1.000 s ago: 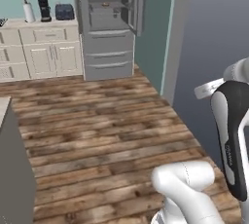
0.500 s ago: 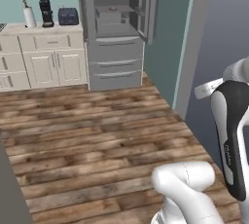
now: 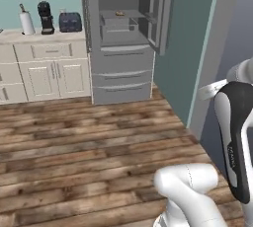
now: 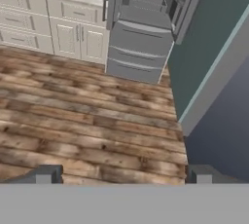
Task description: Take the cake and donut from the fridge and place them on the empty tray on the dining counter.
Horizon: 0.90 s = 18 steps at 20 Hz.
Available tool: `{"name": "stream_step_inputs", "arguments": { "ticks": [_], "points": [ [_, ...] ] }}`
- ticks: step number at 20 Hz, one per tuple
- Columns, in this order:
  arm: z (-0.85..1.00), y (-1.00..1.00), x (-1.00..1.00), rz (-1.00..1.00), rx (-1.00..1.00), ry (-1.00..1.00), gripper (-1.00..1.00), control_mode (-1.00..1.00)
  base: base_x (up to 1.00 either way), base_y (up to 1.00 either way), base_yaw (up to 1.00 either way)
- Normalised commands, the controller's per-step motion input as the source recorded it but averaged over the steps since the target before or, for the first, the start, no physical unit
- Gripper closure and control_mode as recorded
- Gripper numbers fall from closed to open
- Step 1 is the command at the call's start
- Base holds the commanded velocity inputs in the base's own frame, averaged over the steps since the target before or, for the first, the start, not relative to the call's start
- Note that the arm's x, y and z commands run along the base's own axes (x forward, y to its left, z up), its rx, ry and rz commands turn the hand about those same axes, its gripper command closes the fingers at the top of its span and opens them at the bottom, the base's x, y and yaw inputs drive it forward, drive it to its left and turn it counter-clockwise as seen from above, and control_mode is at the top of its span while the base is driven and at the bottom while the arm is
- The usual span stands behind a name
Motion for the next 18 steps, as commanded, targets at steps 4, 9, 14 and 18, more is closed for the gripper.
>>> {"name": "stream_step_inputs", "arguments": {
  "ticks": [4,9,14,18],
  "points": [
    [0.0,0.0,0.0,0.0,0.0,0.0,-1.0,1.0,1.0,-0.36,0.06],
    [0.0,0.0,0.0,0.0,0.0,0.0,-1.0,1.0,1.0,-0.31,0.06],
    [0.0,0.0,0.0,0.0,0.0,0.0,-1.0,1.0,1.0,-0.3,0.07],
    [0.0,0.0,0.0,0.0,0.0,0.0,-1.0,1.0,1.0,-0.32,0.07]
  ]
}}
